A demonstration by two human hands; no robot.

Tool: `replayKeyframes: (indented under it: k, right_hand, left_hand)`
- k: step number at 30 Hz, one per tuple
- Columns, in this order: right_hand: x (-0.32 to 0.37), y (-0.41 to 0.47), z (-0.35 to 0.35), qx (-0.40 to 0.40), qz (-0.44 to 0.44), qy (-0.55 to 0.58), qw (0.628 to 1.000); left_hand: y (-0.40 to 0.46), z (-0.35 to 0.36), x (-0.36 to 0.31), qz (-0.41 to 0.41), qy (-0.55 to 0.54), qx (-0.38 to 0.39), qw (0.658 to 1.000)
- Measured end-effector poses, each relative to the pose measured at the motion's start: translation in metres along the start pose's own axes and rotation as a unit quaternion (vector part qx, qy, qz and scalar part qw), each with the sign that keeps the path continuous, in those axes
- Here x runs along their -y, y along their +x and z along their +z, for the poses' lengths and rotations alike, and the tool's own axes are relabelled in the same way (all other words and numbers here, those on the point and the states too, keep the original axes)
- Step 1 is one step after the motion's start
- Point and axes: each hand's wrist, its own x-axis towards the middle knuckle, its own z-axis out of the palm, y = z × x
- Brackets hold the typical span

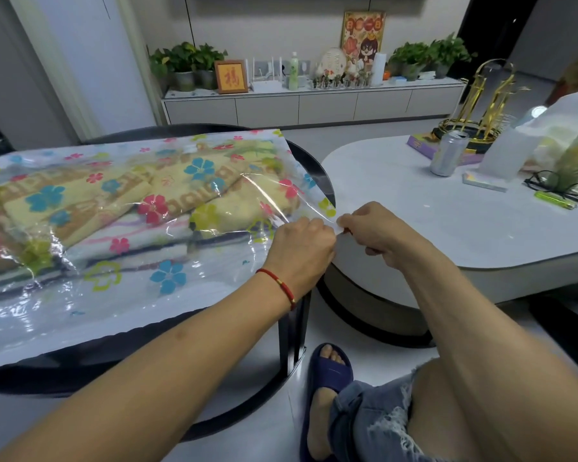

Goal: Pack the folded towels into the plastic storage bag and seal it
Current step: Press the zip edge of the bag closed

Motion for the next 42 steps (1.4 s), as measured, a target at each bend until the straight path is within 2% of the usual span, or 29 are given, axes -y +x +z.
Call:
replayKeyframes:
  k: [3,6,9,16,19,24,26,27,28,30,31,33,35,39,42]
  right_hand:
    - [0.001,-0.011,-0.003,0.065,0.024,0.024,0.997]
    - [-0.007,-0.018,-0.007,0.113,0.001,0.039,0.993]
    - [-0.016,-0.019,-0.01,0.099,-0.03,0.046,0.994]
    - [-0.024,-0.018,-0.017,0.071,-0.027,0.095,0.993]
    - [-0.025,-0.017,-0.019,0.056,-0.032,0.074,0.995]
    - [-0.02,-0.023,-0.018,0.013,-0.031,0.039,0.999]
    - [-0.013,-0.031,-0.012,-0.022,-0.048,-0.055,0.997]
    - [-0.009,-0.035,-0.007,-0.07,-0.06,-0.149,0.985]
    - [-0.006,-0.041,-0.001,-0.146,-0.077,-0.263,0.951]
    - [0.004,-0.057,0.015,-0.291,-0.18,-0.412,0.845]
    - [0.008,-0.065,0.024,-0.297,-0.254,-0.432,0.812]
    - [0.01,-0.077,0.042,-0.193,-0.37,-0.446,0.791]
    - [0.01,-0.08,0.059,-0.088,-0.393,-0.464,0.789]
    - [0.011,-0.064,0.069,-0.078,-0.394,-0.49,0.773]
    - [0.012,-0.061,0.069,-0.079,-0.397,-0.489,0.773]
  left_hand:
    - [0.005,0.001,-0.003,-0.021,-0.022,-0.014,0.999]
    - [0.004,0.002,-0.01,-0.008,-0.012,-0.017,1.0]
    - [0.002,0.005,-0.012,0.01,-0.024,-0.02,0.999]
    - [-0.018,0.0,0.002,0.036,0.006,-0.048,0.998]
    - [-0.038,0.0,0.021,0.046,0.006,-0.077,0.996]
    - [-0.066,-0.003,0.051,0.026,0.001,-0.078,0.997]
    - [-0.074,-0.002,0.056,0.015,0.001,-0.078,0.997]
    - [-0.076,-0.002,0.056,0.011,-0.001,-0.077,0.997]
    - [-0.077,-0.001,0.056,0.006,-0.004,-0.077,0.997]
    - [-0.076,0.0,0.054,-0.004,-0.009,-0.072,0.997]
    - [-0.075,0.001,0.053,-0.009,-0.012,-0.07,0.997]
    - [-0.073,0.001,0.053,-0.019,-0.03,-0.078,0.996]
    - [-0.074,0.001,0.055,-0.03,-0.071,-0.084,0.994]
    - [-0.08,0.0,0.058,-0.056,-0.146,-0.075,0.985]
    - [-0.081,0.001,0.059,-0.052,-0.155,-0.072,0.984]
